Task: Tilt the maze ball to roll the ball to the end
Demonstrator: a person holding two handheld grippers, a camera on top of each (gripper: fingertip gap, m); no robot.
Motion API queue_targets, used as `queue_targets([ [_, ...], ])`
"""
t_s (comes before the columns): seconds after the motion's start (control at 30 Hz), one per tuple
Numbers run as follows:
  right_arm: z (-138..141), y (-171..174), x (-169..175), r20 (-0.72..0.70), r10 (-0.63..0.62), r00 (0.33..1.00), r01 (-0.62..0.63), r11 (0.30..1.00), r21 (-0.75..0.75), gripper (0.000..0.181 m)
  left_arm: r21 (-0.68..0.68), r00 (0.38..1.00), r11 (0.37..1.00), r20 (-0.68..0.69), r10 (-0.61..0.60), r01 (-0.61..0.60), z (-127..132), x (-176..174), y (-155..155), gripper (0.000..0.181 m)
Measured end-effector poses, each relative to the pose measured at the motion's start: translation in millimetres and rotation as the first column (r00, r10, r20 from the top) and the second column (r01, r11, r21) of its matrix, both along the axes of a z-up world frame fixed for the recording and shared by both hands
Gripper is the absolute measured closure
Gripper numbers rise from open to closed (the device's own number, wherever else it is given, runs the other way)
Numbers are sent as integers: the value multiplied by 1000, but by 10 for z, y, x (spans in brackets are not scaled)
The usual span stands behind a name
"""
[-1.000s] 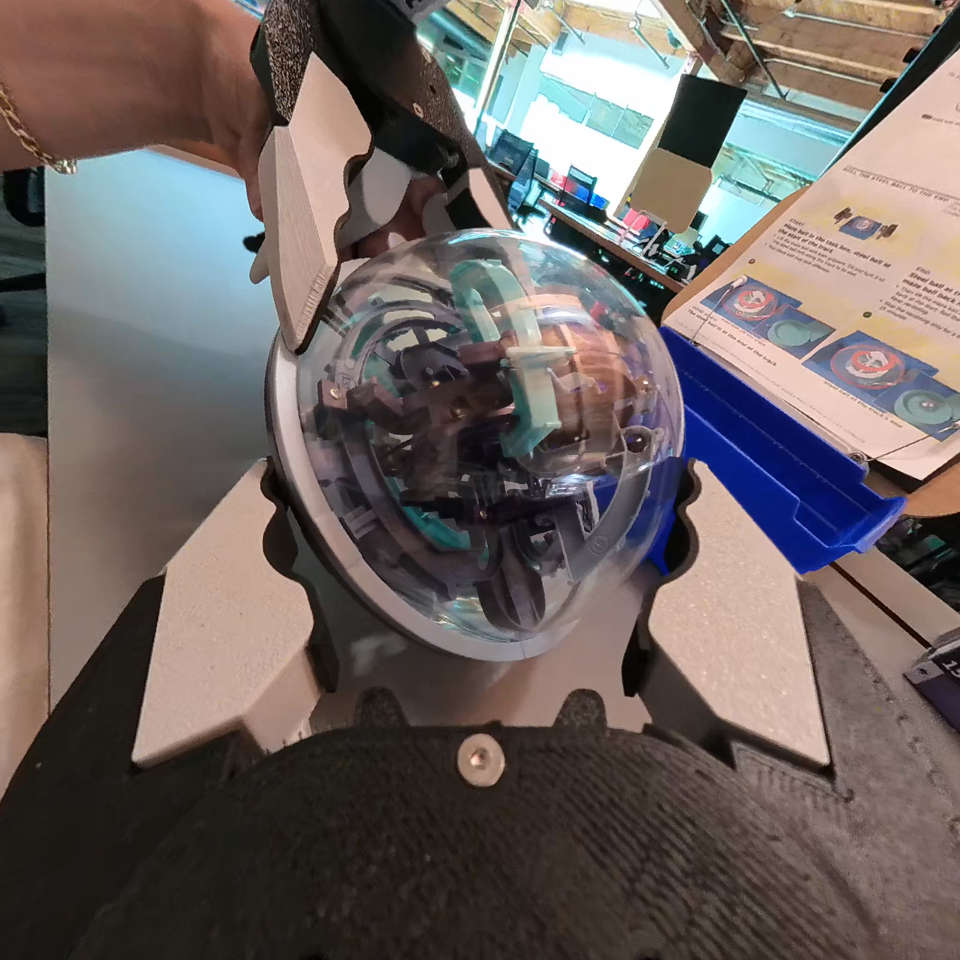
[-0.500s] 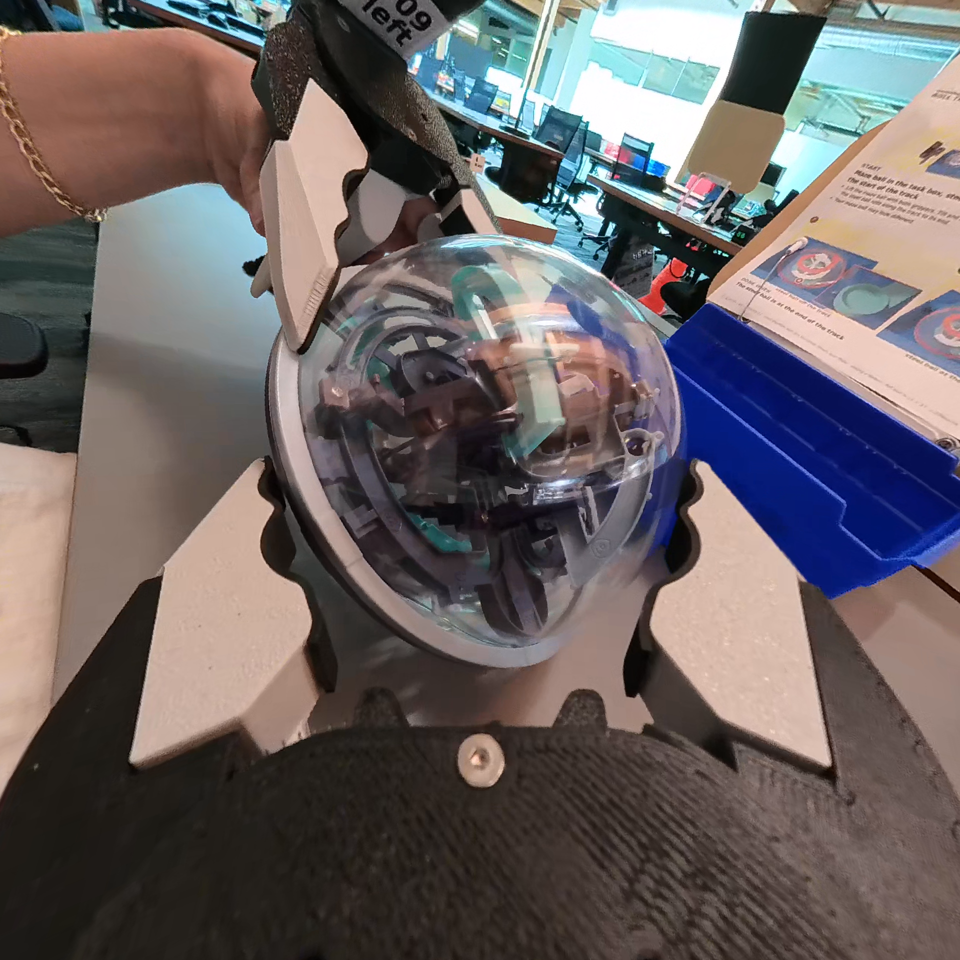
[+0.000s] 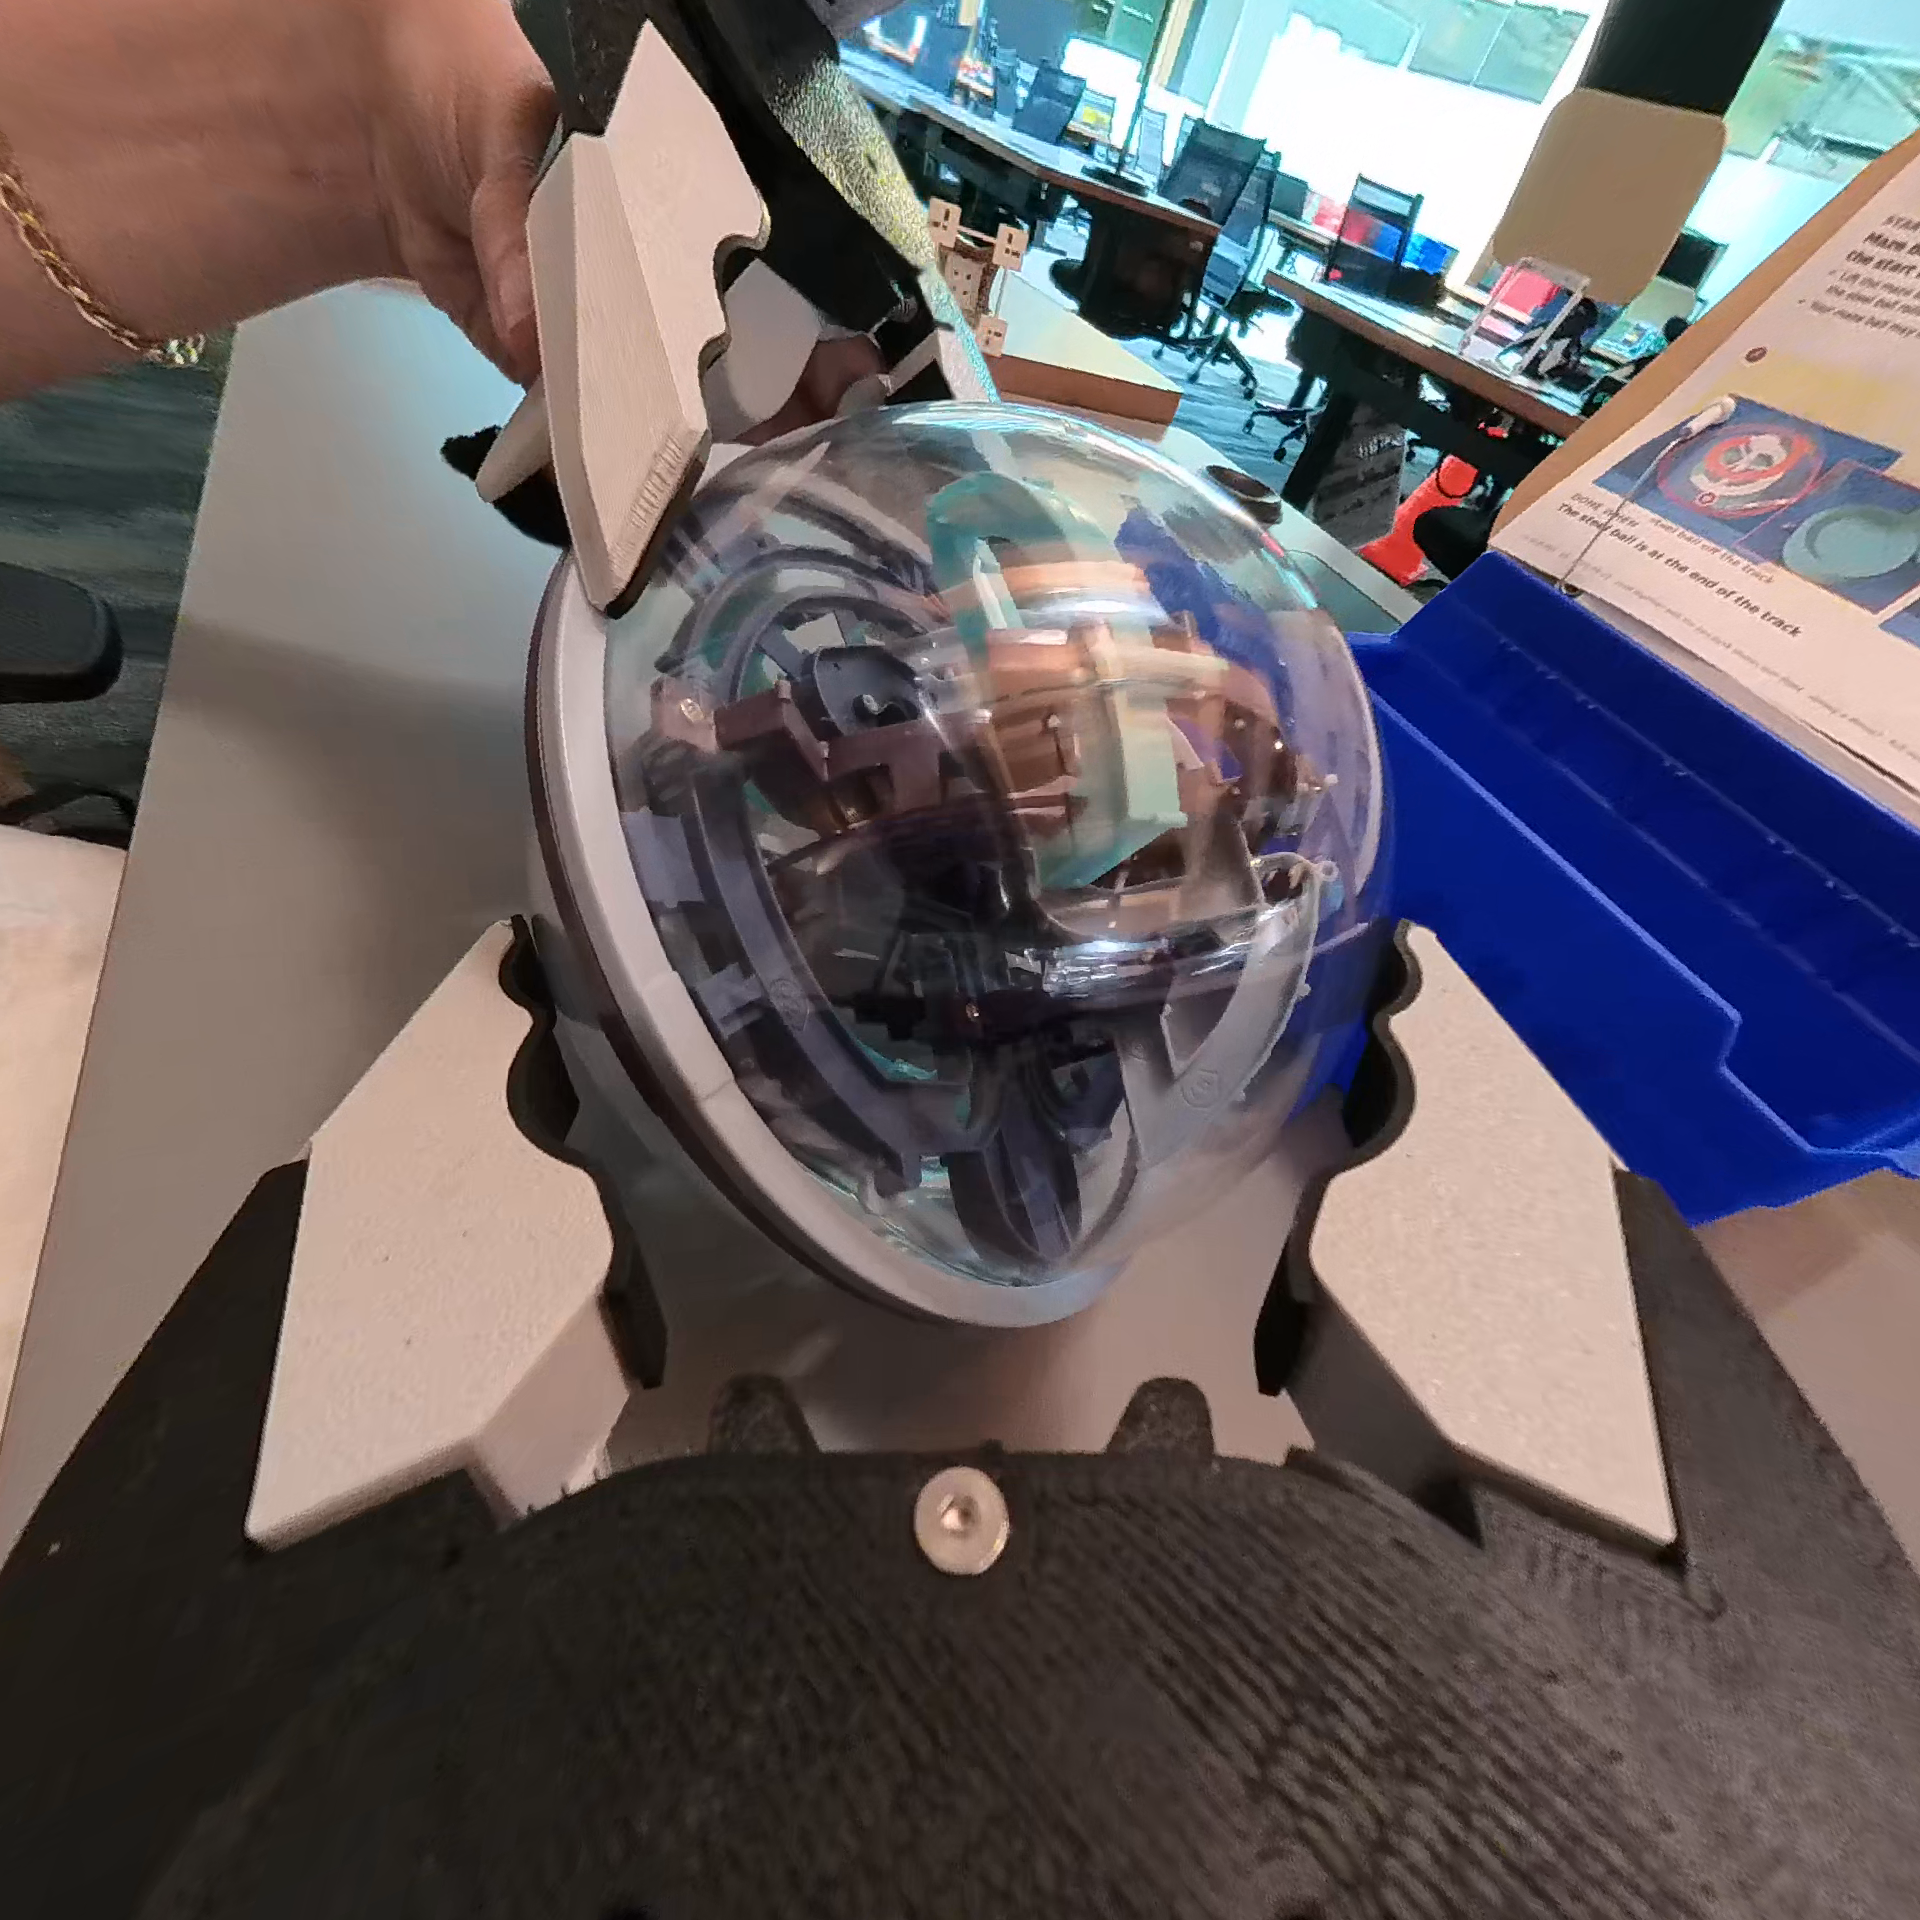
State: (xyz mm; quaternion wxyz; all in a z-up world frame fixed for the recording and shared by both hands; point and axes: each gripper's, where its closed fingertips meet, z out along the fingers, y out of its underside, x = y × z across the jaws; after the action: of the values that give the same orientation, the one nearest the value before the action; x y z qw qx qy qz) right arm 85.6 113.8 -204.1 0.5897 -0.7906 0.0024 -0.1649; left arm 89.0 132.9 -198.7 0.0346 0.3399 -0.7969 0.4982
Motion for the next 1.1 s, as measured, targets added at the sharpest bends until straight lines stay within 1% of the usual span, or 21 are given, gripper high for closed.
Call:
queue_targets([
  [0.17, 0, 6, -17, 18, 11, 1000, -11, 1000, -6, 31, -16, 1000, 1000, 19, -8, 8, -1, -23, -9, 39],
  [0.27, -40, 14, -62, 49, 37, 998, -35, 998, -48, 33, -9, 997, 999, 71, -38, 39, -17, -49, -36, 31],
  [0.37, -68, 26, -29, 35, 42, 999, -39, 996, -76, 35, 4, 995, 999, 91, -37, 36, 4, 0, -15, 30],
  [0.53, -64, 55, 27, -26, 65, 998, -66, 996, -57, 35, 1, 1000, 1000, 30, -2, 2, 1, 67, 13, 30],
  [1.1, -40, 260, 131, -65, 64, 996, -65, 998, -8, 25, -118, 992, 989, -96, 79, -90, -3, 170, 117, 31],
])
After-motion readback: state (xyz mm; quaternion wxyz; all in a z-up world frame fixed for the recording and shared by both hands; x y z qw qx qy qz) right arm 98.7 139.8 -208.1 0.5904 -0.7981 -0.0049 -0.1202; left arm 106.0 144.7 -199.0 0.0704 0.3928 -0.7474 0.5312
